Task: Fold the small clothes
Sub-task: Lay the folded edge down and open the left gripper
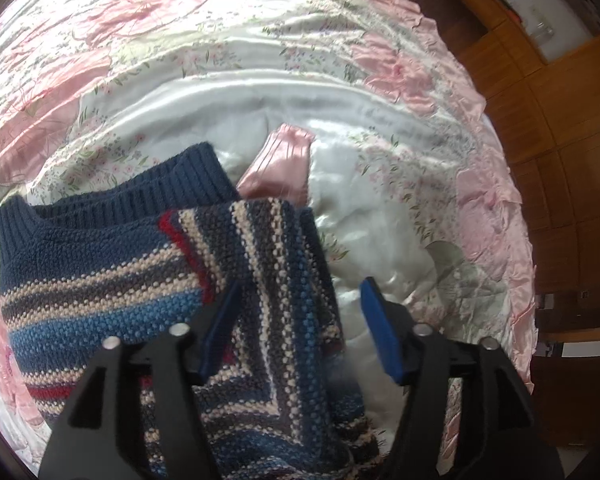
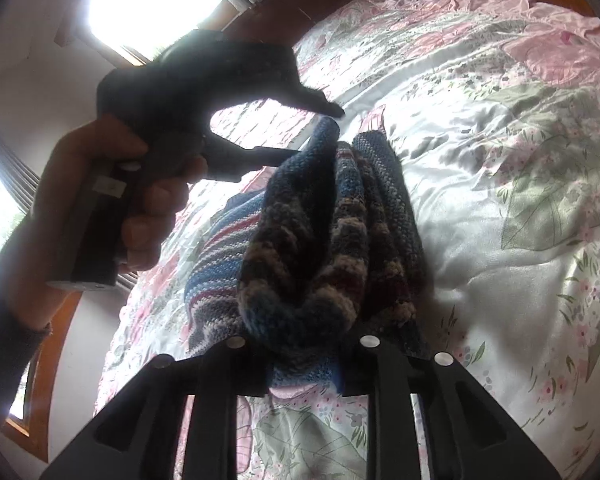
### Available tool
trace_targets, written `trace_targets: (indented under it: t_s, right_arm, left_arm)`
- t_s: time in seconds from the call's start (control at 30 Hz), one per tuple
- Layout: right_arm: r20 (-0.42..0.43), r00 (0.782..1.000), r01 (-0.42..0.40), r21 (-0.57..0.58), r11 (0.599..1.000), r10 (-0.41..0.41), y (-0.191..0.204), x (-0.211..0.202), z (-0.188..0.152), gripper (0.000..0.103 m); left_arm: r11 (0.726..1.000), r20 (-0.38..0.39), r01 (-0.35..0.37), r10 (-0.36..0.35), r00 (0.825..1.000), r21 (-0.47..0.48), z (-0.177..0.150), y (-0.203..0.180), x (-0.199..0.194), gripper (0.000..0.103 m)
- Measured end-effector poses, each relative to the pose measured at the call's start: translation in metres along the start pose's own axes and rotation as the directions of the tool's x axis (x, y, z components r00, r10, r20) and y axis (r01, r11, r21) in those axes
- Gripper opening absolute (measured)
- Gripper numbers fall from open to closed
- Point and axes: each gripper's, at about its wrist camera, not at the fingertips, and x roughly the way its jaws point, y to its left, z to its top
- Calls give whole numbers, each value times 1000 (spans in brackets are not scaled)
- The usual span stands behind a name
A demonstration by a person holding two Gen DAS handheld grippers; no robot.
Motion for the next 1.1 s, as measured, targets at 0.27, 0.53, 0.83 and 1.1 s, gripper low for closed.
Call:
trace_targets:
  t_s: [0.27,0.53,0.83,1.1]
  right_arm:
    - [-133,986,-97,29,995,100,-10,-9,36,68]
    - [-318,948,-19,-5,1000,17,9,29,68,70]
    - [-283,956,-27,158,987,72,-53,19,55,24]
    - [-286,954,-46,145,988,86,-51,27,64,34]
  left_arm:
    - [974,141,224,-227,963,43,-59,29,-80,76]
    - [924,148,382,-379,913,11,-135,75,-77,76]
    - [831,107,553,-546,831,-62,-151,87,-55,74]
    - [807,36,587,-586,810,-64,-154,80,-35,72]
